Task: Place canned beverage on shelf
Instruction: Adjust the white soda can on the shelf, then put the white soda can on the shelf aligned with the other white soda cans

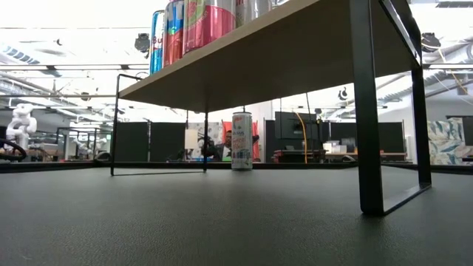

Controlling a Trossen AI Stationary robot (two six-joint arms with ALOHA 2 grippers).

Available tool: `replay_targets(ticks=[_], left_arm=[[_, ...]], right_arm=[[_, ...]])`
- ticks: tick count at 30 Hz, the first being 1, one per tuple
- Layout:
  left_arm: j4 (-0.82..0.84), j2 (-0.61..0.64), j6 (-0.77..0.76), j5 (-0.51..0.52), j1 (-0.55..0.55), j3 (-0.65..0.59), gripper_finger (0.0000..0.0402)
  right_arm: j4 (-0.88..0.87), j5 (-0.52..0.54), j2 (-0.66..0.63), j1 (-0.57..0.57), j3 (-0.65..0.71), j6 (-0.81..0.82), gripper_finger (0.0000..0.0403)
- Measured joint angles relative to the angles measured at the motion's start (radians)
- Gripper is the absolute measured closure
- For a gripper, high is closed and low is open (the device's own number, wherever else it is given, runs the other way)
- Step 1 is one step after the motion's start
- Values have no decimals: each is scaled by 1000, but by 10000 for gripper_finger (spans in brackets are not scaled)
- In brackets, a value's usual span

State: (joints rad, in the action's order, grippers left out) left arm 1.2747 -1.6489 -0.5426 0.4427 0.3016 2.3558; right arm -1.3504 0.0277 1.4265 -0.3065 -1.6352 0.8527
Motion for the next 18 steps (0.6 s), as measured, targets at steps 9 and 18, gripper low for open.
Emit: replay_targets(ticks=[9, 18], left_arm=[[31, 0, -2, 0, 0, 0, 6], [56, 2, -2, 0, 0, 0, 6]], right_arm=[[-2, -11, -8, 0, -8, 35, 376], [-53, -81, -24, -1, -200, 152, 376]])
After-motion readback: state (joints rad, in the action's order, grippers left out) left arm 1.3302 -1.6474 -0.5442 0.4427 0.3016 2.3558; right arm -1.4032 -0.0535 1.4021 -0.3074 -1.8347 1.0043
